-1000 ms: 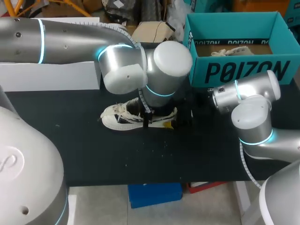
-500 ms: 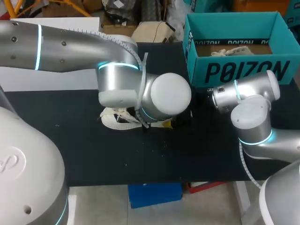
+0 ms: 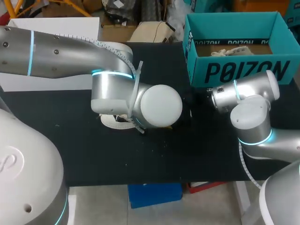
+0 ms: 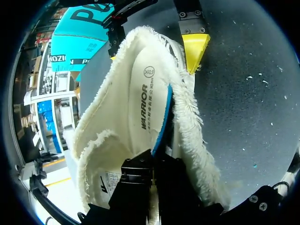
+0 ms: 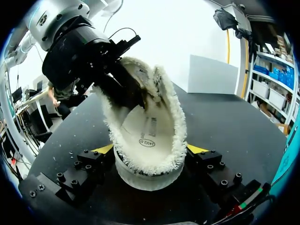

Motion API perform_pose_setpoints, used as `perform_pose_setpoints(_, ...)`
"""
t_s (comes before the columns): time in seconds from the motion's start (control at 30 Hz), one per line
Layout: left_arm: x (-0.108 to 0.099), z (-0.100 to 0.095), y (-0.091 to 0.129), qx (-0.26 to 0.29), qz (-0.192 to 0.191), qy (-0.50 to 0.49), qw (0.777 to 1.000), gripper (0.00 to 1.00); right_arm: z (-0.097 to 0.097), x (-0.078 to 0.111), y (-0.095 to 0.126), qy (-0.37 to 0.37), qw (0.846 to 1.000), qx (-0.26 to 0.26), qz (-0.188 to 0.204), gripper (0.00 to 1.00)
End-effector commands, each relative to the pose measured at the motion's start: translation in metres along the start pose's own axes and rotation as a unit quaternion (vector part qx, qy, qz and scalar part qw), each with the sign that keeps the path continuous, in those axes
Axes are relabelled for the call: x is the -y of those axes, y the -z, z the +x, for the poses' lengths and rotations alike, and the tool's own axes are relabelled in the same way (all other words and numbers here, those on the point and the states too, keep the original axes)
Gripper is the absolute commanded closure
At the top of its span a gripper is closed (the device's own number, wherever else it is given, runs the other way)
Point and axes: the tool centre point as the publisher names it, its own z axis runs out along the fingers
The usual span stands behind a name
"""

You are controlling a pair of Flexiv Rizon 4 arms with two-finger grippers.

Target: Take the shoe out of the shoebox, open the shoe tongue, remove and reinsert the insole, then place the shoe into the shoebox

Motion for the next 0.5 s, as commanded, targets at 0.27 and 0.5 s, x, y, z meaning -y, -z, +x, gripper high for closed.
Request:
perform_pose_setpoints(0.27,-0.002,0.000,0.012,-0.039,0.032,-0.004,0.999,1.00,-0.002,0.005,0.003,-0.001,1.000,0.001,0.000,1.00)
perform_pose_setpoints(0.5,-0.003,-0.002,0.033,-0.068,0.078,0.009,0.995,1.00,-0.002,0.005,0.003,-0.001,1.000,0.001,0.000,1.00)
